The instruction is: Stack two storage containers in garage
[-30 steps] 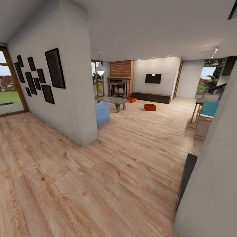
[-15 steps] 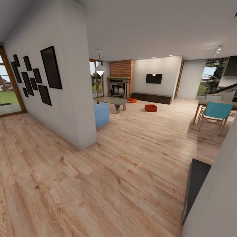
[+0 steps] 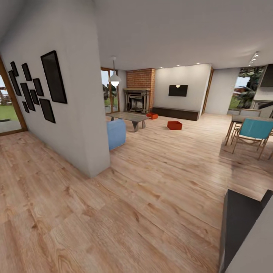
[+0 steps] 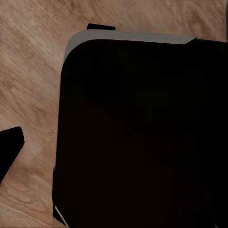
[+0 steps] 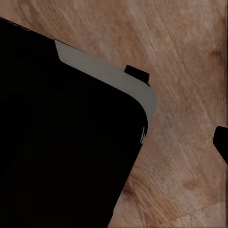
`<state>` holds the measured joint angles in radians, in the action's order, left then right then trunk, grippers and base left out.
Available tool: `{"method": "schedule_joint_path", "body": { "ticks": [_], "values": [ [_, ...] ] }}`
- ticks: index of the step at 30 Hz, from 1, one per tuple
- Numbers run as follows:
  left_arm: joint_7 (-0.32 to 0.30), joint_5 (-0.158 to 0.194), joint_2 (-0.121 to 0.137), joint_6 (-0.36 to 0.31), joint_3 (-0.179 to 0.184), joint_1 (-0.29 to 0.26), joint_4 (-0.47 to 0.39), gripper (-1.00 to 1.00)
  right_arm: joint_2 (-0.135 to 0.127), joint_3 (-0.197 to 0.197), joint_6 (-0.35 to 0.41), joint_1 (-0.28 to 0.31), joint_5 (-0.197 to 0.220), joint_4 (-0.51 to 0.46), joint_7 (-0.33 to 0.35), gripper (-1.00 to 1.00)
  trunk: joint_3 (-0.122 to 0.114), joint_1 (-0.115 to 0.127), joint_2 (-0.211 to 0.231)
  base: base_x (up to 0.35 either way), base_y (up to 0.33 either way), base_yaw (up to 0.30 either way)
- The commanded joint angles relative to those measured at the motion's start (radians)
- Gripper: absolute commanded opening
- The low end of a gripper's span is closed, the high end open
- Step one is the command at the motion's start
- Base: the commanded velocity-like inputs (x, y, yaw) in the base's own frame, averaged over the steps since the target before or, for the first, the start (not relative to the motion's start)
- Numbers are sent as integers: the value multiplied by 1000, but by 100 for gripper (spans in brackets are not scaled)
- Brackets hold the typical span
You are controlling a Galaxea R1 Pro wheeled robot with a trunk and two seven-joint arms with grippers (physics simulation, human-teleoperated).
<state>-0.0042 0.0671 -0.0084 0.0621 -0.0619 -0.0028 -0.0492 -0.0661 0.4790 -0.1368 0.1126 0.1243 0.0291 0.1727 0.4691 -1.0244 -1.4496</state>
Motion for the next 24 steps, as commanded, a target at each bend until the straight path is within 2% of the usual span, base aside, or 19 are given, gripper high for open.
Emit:
{"method": "schedule_joint_path", "body": {
  "ticks": [1,24],
  "values": [
    [0,7,0,2,-5,0,0,100,0,7,-6,1,11,3,5,100,1,-1,0,323,0,0],
    [0,7,1,2,-5,0,0,100,0,8,-6,1,10,3,5,100,1,-1,0,323,0,0]
  ]
}}
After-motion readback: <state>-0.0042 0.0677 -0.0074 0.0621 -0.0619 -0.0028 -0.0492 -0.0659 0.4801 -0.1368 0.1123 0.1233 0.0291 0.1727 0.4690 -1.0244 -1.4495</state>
